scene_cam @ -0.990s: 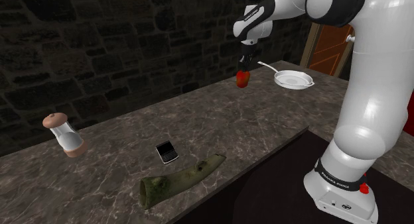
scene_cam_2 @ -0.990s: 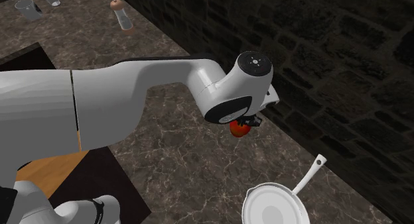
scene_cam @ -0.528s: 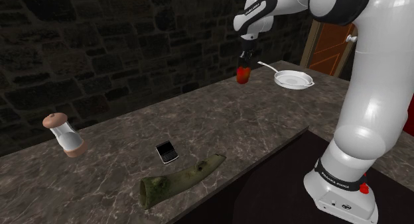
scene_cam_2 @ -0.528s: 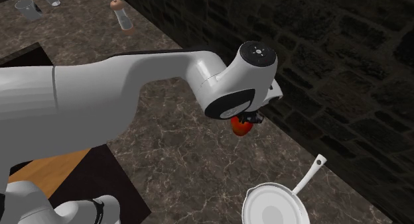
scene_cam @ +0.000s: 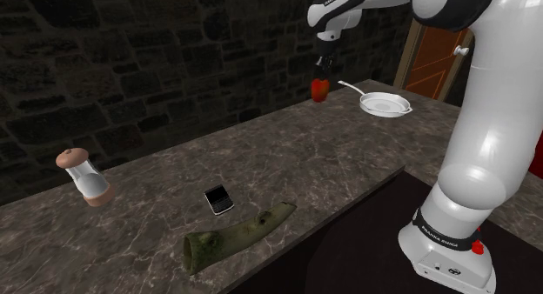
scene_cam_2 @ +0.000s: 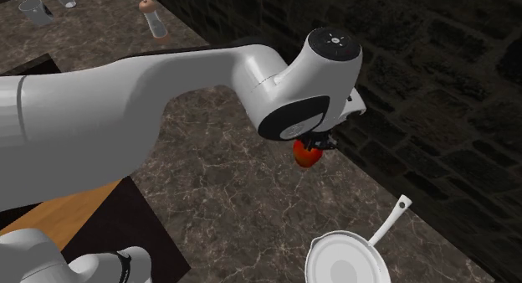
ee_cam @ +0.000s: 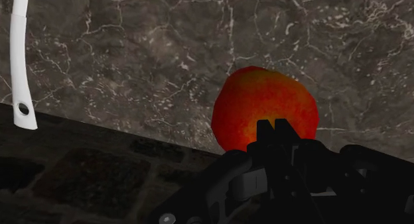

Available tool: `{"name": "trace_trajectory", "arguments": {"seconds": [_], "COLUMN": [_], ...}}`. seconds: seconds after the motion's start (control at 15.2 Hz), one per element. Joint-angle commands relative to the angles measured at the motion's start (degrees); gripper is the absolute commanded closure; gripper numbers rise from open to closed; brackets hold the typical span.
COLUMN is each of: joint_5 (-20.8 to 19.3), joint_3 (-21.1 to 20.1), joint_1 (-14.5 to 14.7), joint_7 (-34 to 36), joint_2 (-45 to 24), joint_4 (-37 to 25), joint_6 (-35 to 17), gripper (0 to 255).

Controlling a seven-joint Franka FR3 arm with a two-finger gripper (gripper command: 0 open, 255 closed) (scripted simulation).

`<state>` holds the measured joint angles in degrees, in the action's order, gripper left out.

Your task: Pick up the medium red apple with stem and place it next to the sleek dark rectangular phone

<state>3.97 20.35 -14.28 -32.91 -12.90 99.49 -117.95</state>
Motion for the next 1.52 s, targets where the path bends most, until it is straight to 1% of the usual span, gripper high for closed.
{"name": "trace_trajectory", "arguments": {"seconds": [0.0, 0.66, 1.32, 1.39, 1.45], "joint_5": [-0.16, -0.56, -0.36, -0.35, -1.01], "joint_3": [0.04, 0.22, 0.39, 0.40, -0.02], "joint_1": [0.03, -0.08, -0.52, -0.54, 0.49], "joint_7": [0.12, 0.35, 0.24, 0.23, 1.63], "joint_2": [0.29, 1.08, 0.42, 0.38, 1.62], "joint_4": [-1.27, -7.97, -16.56, -16.91, -15.35], "joint_6": [1.55, 8.98, 16.94, 17.26, 16.85], "gripper": [255, 255, 255, 255, 255]}}
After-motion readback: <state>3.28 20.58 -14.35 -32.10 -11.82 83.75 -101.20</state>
